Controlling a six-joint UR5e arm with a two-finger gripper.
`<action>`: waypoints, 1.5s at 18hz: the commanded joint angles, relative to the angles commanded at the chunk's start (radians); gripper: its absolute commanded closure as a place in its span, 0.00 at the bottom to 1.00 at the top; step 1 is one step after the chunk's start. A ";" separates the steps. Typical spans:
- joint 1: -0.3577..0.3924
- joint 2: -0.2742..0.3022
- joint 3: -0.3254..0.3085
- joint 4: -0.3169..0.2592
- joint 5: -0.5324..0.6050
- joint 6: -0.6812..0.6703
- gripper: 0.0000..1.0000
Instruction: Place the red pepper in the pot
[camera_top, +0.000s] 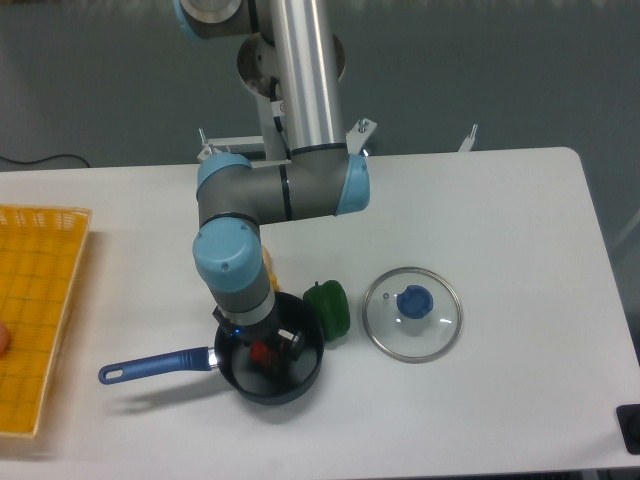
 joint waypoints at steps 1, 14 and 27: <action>0.000 0.000 0.000 0.000 0.000 0.000 0.35; -0.006 -0.006 0.002 0.002 0.003 0.005 0.15; 0.012 0.077 0.044 -0.015 0.005 0.235 0.00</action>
